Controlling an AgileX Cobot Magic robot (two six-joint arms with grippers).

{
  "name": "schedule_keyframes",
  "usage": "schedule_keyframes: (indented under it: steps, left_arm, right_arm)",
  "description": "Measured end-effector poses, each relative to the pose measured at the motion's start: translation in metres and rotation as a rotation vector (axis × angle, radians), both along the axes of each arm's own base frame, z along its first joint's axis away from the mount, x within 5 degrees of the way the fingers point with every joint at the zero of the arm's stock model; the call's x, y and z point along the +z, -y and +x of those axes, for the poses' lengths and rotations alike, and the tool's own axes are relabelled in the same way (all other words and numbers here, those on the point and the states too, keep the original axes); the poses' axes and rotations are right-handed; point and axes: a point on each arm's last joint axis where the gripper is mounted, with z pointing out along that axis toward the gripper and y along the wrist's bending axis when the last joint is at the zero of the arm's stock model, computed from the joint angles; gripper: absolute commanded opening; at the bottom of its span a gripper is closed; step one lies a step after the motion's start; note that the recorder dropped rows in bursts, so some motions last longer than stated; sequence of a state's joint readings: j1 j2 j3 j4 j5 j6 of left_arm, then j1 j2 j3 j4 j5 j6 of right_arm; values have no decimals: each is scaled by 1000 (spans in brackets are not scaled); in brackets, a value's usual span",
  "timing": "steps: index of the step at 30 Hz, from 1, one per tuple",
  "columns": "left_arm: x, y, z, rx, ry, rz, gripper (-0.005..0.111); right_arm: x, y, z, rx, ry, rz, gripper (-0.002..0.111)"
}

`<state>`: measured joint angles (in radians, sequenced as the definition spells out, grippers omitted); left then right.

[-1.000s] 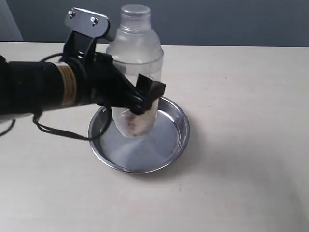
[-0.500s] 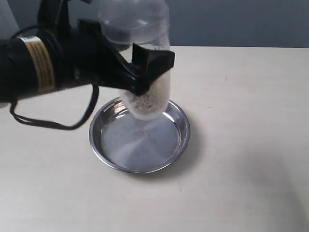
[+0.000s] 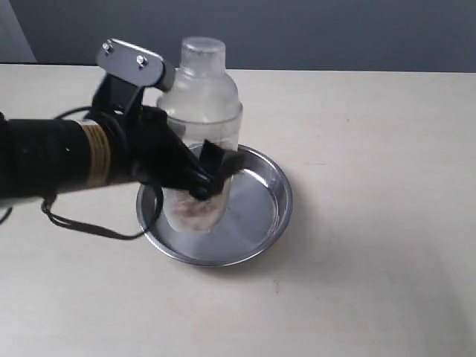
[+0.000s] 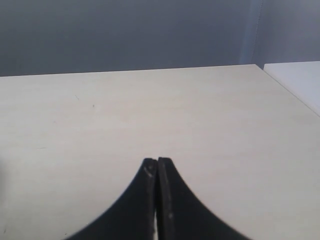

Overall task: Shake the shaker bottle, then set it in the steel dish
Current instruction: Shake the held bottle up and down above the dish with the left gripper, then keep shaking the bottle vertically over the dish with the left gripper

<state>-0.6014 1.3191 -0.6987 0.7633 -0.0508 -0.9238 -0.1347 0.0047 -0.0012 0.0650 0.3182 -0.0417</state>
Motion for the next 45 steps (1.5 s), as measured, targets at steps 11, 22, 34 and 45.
schedule_keyframes:
  steps: [11, 22, 34, 45]
  left_arm:
    - [-14, 2, -8, -35, -38, -27, 0]
    - [60, 7, -14, -131, 234, -199, 0]
    - [50, 12, 10, -80, 210, -13, 0]
    - [81, 17, 17, -79, 290, -72, 0]
  right_arm:
    - [0, 0, 0, 0, 0, 0, -1]
    - [0, 0, 0, 0, 0, 0, -1]
    - [0, 0, 0, 0, -1, 0, -1]
    - [0, 0, 0, 0, -1, 0, -1]
